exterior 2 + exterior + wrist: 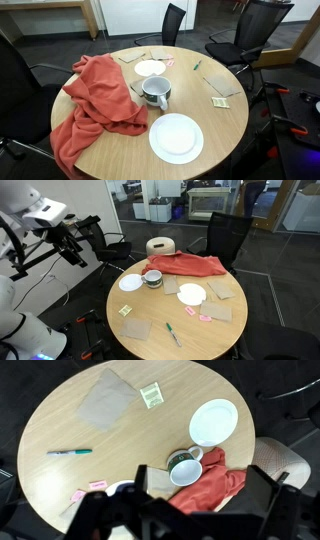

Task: Put the green pen inside the green and white mug

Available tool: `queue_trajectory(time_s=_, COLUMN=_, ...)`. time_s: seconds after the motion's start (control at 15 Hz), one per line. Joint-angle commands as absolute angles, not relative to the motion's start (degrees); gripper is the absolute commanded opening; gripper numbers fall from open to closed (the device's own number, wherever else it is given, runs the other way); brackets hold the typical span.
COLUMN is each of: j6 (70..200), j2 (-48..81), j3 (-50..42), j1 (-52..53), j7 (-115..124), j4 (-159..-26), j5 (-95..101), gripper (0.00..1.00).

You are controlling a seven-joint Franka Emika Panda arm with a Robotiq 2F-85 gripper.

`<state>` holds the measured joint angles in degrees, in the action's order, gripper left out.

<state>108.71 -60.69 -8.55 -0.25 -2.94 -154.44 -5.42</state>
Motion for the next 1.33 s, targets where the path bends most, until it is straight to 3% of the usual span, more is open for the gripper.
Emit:
queue_trajectory(time_s=0.0, j6=108.5, j2=-60.5, j3=-8.0, j1=-1.1, j7=-3.6, j4=-154.3, j5=-6.1, gripper=1.0)
queue_trajectory(time_s=0.53, j6=112.0, j2=-58.9, j3=-6.9, j1=-1.8, j7=-1.6, j4=-153.9, j5=-6.3, gripper=1.0)
queue_trajectory(time_s=1.27, j6=135.8, j2=-41.1, j3=-4.4, j1=-11.5, j7=12.3, j4=-150.9, j5=-4.3, gripper=1.0)
